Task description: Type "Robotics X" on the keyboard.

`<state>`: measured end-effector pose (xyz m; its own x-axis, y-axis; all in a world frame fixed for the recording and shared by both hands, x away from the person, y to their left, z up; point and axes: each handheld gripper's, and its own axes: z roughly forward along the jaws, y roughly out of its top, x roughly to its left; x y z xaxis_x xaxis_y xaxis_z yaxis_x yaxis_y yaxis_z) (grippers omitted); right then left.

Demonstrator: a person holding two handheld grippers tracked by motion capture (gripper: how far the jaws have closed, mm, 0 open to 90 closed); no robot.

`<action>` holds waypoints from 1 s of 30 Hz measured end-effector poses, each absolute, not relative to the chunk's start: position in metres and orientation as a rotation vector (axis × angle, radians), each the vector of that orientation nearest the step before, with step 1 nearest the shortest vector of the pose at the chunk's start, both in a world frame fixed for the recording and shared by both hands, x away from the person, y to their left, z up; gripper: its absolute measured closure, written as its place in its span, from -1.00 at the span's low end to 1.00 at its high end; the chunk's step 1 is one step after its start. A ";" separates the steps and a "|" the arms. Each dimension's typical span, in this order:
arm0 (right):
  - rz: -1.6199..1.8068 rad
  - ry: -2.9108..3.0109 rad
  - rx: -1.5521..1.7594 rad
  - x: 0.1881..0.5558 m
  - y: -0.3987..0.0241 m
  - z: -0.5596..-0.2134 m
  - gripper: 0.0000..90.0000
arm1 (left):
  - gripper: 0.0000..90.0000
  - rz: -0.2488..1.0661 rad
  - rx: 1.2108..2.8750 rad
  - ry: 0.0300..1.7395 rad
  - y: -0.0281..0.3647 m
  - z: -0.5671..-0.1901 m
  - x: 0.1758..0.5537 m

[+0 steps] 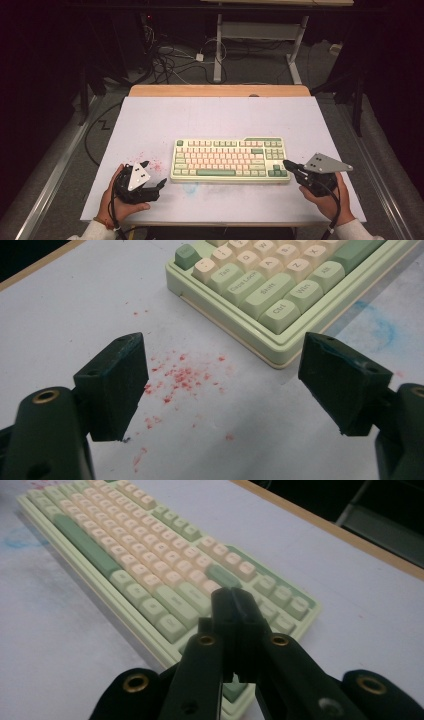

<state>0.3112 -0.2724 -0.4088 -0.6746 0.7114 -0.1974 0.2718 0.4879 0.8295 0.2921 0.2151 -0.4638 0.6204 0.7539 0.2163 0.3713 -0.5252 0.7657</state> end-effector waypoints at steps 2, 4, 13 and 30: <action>1.086 2.220 0.803 0.315 -0.266 -0.409 1.00 | -0.59 0.706 2.147 0.877 0.215 -0.464 0.292; 1.082 2.238 0.794 0.321 -0.260 -0.410 1.00 | -0.59 0.707 2.152 0.880 0.215 -0.464 0.292; 1.036 2.324 0.782 0.340 -0.237 -0.422 1.00 | -0.59 0.700 2.164 0.883 0.216 -0.465 0.291; 0.942 2.422 0.771 0.356 -0.215 -0.450 1.00 | -0.58 0.689 2.168 0.876 0.214 -0.465 0.292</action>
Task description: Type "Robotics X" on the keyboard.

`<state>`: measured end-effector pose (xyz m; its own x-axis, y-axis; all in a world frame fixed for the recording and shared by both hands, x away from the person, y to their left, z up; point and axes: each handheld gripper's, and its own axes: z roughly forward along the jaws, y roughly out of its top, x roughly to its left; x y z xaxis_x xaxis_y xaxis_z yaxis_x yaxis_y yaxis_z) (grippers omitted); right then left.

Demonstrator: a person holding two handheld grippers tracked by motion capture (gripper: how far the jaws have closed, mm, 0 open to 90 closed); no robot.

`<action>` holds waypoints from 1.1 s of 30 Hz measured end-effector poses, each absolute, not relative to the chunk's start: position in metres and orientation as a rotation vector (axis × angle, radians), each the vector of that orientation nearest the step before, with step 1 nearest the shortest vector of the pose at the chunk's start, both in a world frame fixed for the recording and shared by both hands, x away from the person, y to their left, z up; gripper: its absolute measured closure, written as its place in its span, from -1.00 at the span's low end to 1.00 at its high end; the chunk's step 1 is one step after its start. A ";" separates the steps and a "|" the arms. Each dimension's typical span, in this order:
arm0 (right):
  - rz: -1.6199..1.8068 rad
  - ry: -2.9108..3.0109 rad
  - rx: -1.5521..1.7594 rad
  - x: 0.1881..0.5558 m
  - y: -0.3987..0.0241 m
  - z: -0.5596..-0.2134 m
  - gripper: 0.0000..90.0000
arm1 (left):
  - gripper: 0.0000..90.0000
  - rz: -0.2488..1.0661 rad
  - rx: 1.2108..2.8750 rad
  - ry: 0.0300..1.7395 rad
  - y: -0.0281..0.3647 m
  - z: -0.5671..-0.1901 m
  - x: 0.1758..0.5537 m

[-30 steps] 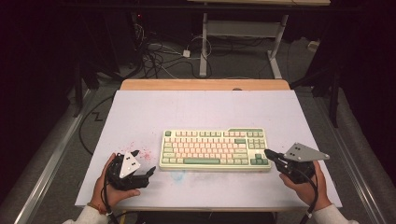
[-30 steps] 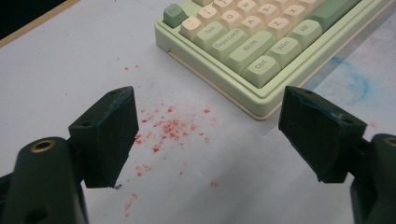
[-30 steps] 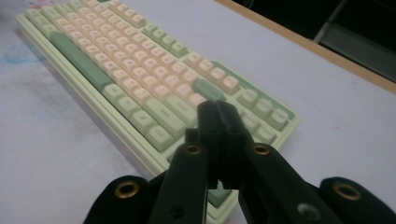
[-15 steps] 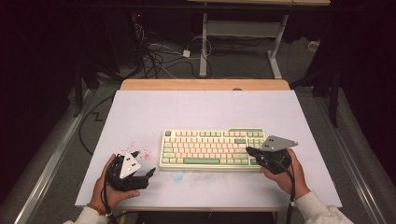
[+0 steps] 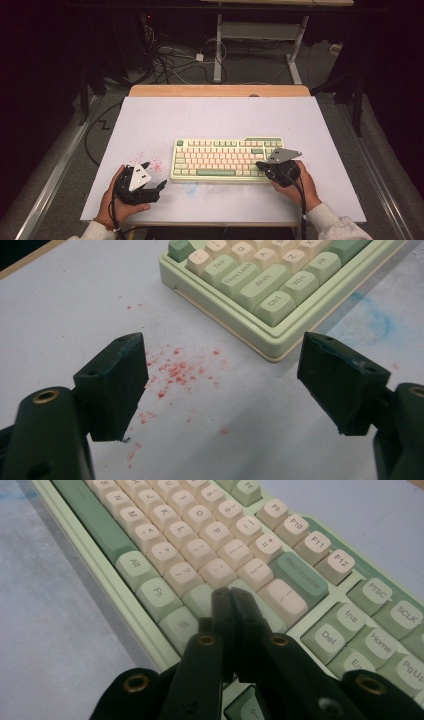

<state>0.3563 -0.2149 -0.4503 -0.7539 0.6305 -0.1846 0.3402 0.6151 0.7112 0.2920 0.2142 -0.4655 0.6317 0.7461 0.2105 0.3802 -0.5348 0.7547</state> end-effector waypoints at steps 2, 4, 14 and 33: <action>0.943 2.419 0.776 0.357 -0.216 -0.450 1.00 | -0.58 0.678 2.173 0.873 0.214 -0.466 0.292; 0.939 2.421 0.783 0.358 -0.217 -0.451 1.00 | -0.58 0.674 2.175 0.871 0.214 -0.466 0.292; 0.941 2.425 0.792 0.357 -0.216 -0.454 1.00 | -0.40 0.630 2.129 0.856 0.210 -0.457 0.294; 0.928 2.413 0.779 0.355 -0.215 -0.455 1.00 | 0.94 0.581 2.154 0.779 0.182 -0.432 0.320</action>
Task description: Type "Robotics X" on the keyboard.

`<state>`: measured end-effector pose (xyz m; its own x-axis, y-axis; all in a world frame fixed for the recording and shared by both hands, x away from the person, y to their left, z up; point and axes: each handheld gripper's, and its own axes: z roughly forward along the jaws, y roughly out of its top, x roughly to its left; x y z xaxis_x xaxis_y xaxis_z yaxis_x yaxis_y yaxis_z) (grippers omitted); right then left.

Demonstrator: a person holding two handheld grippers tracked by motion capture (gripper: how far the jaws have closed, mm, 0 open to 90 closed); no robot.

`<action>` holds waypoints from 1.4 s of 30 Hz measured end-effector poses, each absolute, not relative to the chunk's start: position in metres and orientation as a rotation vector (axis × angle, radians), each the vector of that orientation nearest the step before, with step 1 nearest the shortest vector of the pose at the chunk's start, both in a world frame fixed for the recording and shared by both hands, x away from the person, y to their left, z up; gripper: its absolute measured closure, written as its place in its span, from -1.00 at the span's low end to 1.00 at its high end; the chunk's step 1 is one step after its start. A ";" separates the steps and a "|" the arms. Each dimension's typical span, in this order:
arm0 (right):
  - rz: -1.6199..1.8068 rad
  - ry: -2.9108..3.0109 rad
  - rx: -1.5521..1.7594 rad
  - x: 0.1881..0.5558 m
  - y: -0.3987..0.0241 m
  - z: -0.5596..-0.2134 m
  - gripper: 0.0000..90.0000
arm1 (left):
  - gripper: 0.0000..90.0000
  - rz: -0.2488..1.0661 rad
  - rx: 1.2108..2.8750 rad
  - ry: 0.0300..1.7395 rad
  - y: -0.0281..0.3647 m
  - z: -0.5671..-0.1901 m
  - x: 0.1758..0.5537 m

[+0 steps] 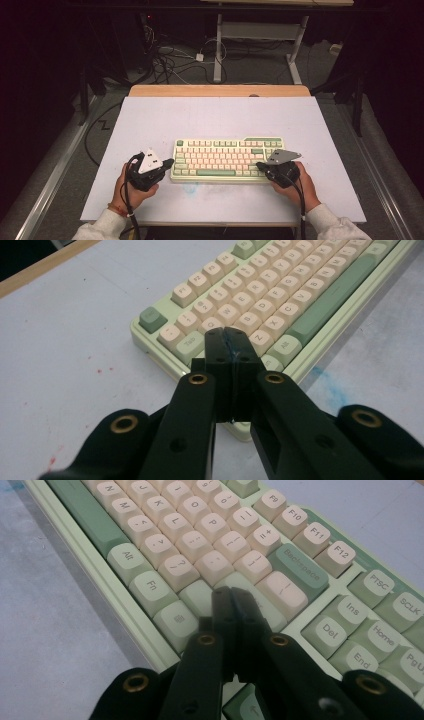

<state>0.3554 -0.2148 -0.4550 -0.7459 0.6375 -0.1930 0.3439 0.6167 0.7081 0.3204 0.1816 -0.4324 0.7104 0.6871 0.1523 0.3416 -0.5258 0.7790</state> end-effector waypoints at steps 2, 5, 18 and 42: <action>0.927 2.415 0.778 0.355 -0.215 -0.455 1.00 | 0.95 0.599 2.162 0.733 0.175 -0.429 0.323; 0.928 2.413 0.778 0.355 -0.215 -0.455 1.00 | 0.95 0.595 2.173 0.729 0.170 -0.427 0.327; 0.924 2.409 0.774 0.355 -0.214 -0.455 1.00 | 0.94 0.526 2.237 0.719 0.146 -0.428 0.347; 0.923 2.405 0.766 0.354 -0.214 -0.456 1.00 | 0.90 0.456 2.348 0.687 0.091 -0.440 0.387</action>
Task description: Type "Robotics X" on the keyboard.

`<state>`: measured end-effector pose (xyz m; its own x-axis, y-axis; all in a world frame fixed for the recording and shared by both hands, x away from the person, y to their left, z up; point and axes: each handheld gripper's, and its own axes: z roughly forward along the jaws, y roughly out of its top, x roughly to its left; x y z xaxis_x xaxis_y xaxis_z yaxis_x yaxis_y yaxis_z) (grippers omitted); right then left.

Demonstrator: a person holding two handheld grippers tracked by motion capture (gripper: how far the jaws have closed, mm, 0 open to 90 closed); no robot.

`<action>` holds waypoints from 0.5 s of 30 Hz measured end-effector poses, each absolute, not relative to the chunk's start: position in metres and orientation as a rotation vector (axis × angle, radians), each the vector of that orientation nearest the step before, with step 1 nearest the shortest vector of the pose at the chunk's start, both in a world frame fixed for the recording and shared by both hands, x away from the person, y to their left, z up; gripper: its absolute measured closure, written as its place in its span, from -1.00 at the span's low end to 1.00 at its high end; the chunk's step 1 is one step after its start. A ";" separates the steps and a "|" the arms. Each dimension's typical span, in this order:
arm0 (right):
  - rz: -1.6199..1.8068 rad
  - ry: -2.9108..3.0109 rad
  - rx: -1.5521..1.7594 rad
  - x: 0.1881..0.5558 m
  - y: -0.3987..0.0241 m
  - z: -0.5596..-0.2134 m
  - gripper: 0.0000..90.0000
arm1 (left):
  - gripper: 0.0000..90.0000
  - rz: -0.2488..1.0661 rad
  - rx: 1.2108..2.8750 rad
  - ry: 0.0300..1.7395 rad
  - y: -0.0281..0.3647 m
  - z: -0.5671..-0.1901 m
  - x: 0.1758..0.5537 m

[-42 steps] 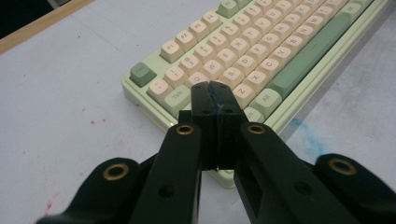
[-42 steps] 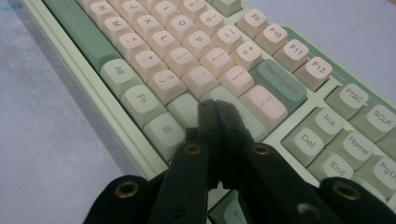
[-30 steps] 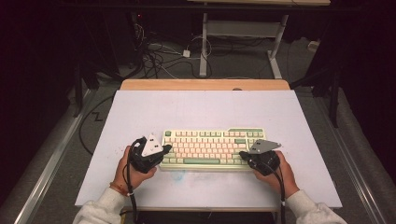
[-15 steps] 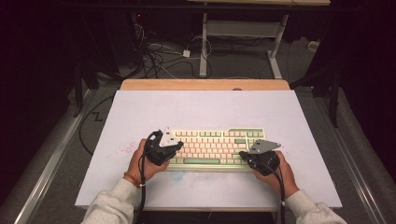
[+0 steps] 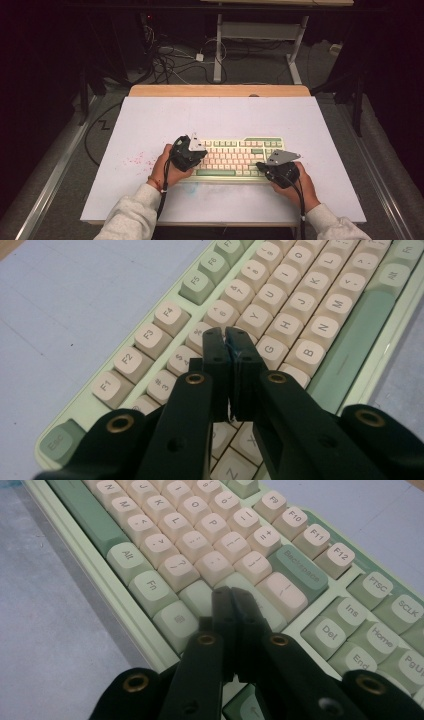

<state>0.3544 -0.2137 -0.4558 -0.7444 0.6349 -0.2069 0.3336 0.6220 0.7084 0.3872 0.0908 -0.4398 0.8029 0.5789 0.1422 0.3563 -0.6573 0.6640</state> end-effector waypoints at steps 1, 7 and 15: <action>0.923 2.405 0.766 0.354 -0.214 -0.456 1.00 | 0.90 0.456 2.348 0.687 0.091 -0.440 0.387; 0.919 2.405 0.763 0.354 -0.214 -0.456 1.00 | 0.90 0.476 2.372 0.695 0.085 -0.444 0.392; 0.914 2.405 0.765 0.354 -0.213 -0.456 1.00 | 0.92 0.447 2.396 0.710 0.082 -0.450 0.397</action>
<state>0.3540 -0.2132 -0.4556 -0.7432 0.6347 -0.2117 0.3340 0.6261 0.7046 0.3970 0.0822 -0.4505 0.8009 0.5811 0.1442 0.3814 -0.6808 0.6254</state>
